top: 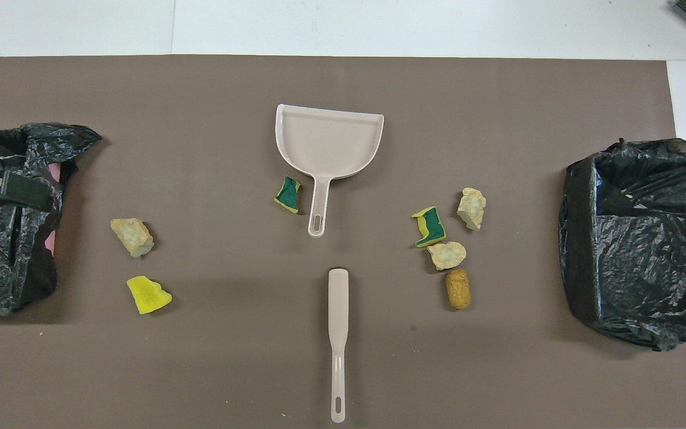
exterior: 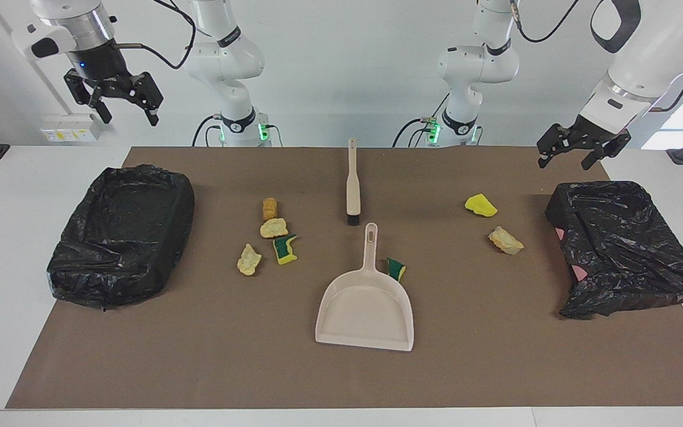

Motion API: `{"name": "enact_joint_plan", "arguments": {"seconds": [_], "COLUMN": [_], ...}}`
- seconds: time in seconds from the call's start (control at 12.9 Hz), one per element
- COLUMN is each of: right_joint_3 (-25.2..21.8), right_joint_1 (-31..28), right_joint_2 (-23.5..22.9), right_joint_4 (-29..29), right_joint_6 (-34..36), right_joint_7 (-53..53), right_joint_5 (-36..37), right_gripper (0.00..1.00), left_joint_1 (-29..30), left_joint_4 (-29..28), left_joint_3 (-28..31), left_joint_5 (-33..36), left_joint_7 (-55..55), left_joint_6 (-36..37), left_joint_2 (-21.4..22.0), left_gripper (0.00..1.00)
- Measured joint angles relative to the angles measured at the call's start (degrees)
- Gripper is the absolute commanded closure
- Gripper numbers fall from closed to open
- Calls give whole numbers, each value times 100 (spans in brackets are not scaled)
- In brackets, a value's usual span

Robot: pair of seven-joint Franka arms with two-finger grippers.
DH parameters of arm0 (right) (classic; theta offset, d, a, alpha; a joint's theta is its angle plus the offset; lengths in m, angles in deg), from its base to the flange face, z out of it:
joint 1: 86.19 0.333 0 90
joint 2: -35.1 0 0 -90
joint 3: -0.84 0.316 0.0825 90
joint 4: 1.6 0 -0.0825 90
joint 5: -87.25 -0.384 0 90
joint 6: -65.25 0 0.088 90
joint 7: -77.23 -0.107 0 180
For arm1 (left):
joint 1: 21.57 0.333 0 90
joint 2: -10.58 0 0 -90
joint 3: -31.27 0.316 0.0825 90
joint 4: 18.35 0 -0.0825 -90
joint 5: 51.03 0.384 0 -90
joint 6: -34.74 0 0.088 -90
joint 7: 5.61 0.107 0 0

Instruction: Sweep and dump trash in bin

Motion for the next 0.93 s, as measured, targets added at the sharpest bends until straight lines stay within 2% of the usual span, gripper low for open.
{"name": "enact_joint_plan", "arguments": {"seconds": [0.93], "right_joint_3": [47], "right_joint_1": [22], "right_joint_2": [79], "right_joint_4": [-95], "right_joint_6": [9], "right_joint_7": [0], "right_joint_5": [-5], "right_gripper": [0], "left_joint_1": [0], "left_joint_4": [0], "left_joint_3": [0], "left_joint_5": [0], "left_joint_7": [0], "left_joint_6": [0], "left_joint_2": [0], "left_gripper": [0]}}
